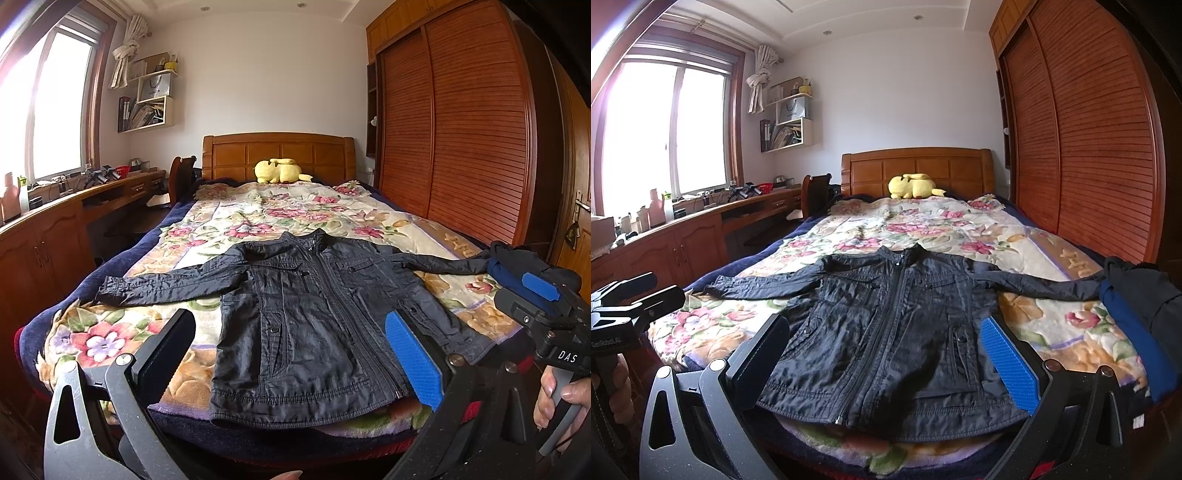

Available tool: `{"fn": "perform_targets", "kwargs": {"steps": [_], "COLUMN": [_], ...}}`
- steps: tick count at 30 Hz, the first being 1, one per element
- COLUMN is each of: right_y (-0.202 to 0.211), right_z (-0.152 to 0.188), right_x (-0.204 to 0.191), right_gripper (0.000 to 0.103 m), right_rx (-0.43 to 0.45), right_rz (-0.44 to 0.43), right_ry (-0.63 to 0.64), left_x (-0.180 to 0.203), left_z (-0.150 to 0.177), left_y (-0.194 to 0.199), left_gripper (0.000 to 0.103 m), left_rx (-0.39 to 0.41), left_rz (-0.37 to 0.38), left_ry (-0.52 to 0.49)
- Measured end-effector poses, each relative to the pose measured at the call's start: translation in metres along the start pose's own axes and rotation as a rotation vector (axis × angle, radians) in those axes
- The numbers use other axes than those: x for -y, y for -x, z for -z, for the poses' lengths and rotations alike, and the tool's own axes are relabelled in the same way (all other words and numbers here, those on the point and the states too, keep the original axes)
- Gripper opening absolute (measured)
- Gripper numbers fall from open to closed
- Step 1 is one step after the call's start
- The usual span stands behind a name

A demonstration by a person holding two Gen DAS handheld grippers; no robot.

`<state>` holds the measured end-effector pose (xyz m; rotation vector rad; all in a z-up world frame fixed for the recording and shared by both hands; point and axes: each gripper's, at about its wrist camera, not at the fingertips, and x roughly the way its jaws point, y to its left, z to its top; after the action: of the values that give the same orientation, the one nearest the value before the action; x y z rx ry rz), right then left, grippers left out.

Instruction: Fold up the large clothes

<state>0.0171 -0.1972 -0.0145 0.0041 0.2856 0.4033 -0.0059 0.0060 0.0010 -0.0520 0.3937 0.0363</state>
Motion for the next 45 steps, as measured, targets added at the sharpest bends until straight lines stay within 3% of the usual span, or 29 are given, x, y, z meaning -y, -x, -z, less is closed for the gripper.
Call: {"fn": "perform_targets", "kwargs": {"steps": [45], "right_y": [0.0020], "right_z": [0.0002], "right_x": [-0.0003], "right_gripper": [0.103], "right_rx": [0.004], "right_rz": [-0.003], "right_ry": [-0.005], "left_x": [0.0027], "left_z": [0.0000], "left_y": [0.0008], "left_gripper": [0.103], "left_rx": [0.006], "left_rz": [-0.015], "left_ry": [-0.011]}}
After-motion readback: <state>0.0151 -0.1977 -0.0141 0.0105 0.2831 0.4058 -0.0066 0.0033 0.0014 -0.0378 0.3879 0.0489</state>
